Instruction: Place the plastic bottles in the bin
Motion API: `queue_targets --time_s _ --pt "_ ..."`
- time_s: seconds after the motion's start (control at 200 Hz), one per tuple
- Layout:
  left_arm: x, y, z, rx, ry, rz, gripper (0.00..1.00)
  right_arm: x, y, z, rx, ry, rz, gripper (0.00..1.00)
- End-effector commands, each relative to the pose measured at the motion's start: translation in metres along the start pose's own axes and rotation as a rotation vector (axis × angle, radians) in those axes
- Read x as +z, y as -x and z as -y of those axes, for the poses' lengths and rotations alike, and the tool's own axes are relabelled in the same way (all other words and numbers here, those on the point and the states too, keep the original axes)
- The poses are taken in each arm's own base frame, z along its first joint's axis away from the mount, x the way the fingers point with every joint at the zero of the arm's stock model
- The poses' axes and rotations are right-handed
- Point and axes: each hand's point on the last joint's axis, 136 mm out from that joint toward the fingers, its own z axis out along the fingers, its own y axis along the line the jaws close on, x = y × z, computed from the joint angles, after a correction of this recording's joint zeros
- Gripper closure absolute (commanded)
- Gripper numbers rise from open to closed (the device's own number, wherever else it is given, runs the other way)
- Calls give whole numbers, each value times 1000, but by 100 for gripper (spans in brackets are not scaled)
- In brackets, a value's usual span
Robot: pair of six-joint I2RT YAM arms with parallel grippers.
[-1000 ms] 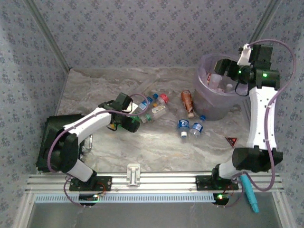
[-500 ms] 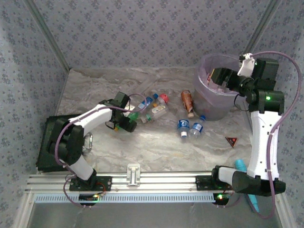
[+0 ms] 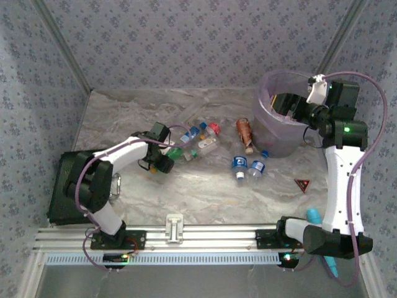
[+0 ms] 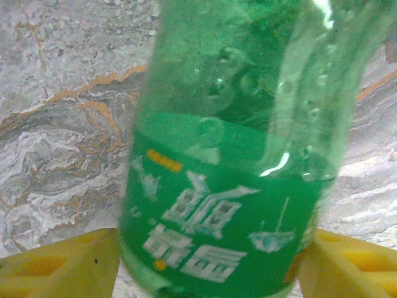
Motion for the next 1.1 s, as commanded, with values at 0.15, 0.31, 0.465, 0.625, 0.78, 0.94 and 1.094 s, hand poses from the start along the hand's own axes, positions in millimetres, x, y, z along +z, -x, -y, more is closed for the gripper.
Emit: queue_targets --time_s 0.15,0.31,0.465,0.625,0.78,0.94,1.094 --pt "8 0 -4 4 21 -29 42 -6 1 -14 -24 48 10 12" --pt "-6 4 -7 -3 36 8 48 -10 0 -23 -37 75 5 12" --pt "-33 11 -14 -41 63 102 48 -7 -12 -56 -96 188 -38 12" --pt "-78 31 -12 -111 30 302 50 1 -34 -111 -196 358 -110 13" --pt "-129 55 12 -168 -152 555 55 22 -54 -140 -242 417 -181 13" --pt "-176 77 48 -177 -397 793 60 46 -74 -173 -259 518 -245 12" --pt "-198 90 69 -176 -481 919 67 76 -95 -195 -242 598 -338 11"
